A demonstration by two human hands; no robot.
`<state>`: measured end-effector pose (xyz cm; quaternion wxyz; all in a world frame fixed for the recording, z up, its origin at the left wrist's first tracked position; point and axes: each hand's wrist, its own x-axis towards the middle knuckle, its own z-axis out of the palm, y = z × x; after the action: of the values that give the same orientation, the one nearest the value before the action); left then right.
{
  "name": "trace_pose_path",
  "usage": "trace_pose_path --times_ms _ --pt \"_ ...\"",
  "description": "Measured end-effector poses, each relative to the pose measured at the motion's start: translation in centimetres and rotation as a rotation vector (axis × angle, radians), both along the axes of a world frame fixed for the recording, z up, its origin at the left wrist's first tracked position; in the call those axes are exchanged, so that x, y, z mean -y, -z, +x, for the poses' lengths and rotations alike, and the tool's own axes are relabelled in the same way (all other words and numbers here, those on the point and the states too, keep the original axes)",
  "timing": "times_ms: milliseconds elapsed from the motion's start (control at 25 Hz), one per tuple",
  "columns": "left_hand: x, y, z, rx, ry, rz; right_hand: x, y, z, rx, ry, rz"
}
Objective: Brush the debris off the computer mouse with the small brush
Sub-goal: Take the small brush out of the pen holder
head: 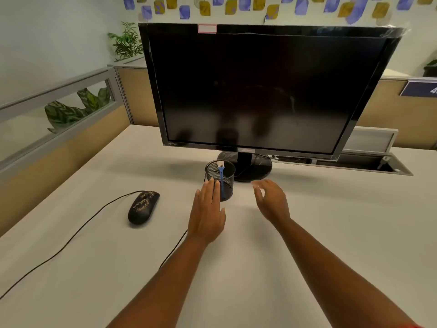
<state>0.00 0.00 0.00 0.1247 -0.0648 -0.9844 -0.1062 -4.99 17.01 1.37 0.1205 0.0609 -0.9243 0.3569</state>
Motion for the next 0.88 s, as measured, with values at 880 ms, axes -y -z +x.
trace_pose_path --times_ms 880 --pt "0.8 1.8 -3.6 -0.027 -0.082 -0.055 7.9 -2.1 -9.8 0.369 -0.004 0.304"
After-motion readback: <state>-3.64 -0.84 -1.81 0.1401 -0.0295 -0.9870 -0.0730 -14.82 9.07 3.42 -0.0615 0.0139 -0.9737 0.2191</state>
